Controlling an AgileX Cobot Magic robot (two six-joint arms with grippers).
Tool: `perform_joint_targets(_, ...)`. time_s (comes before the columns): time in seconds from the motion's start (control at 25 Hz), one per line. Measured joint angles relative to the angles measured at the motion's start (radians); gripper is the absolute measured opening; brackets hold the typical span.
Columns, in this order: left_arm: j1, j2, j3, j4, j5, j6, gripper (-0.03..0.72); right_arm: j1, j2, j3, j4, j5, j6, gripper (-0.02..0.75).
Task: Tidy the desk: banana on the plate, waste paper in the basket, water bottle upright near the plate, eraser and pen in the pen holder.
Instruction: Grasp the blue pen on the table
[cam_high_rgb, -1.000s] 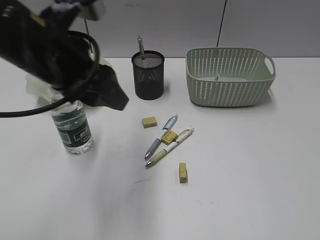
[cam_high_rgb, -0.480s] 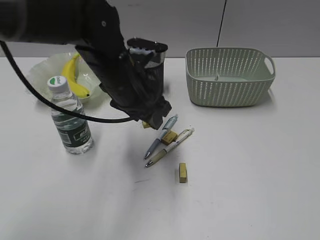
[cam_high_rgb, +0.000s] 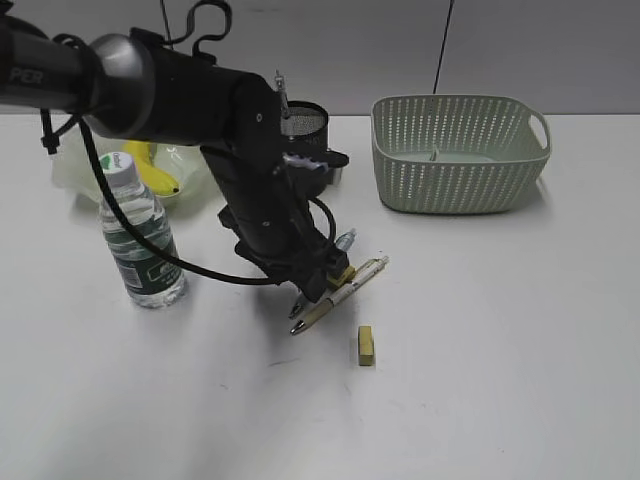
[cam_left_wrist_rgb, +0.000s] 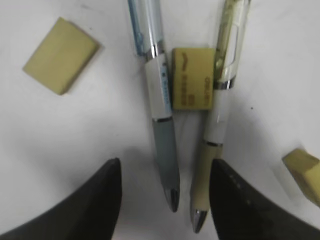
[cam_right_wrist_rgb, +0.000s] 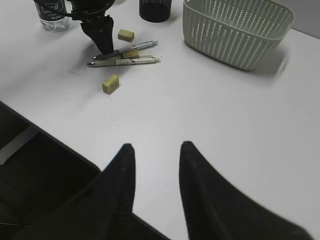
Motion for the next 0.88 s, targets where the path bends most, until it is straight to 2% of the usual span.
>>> perform_joint_targets(0.88,-0.003,0.057,-0.007,0.075,-0.065,-0.002,0.404,0.0,0.0,0.0,-0.002,0.0,0.0,0.256)
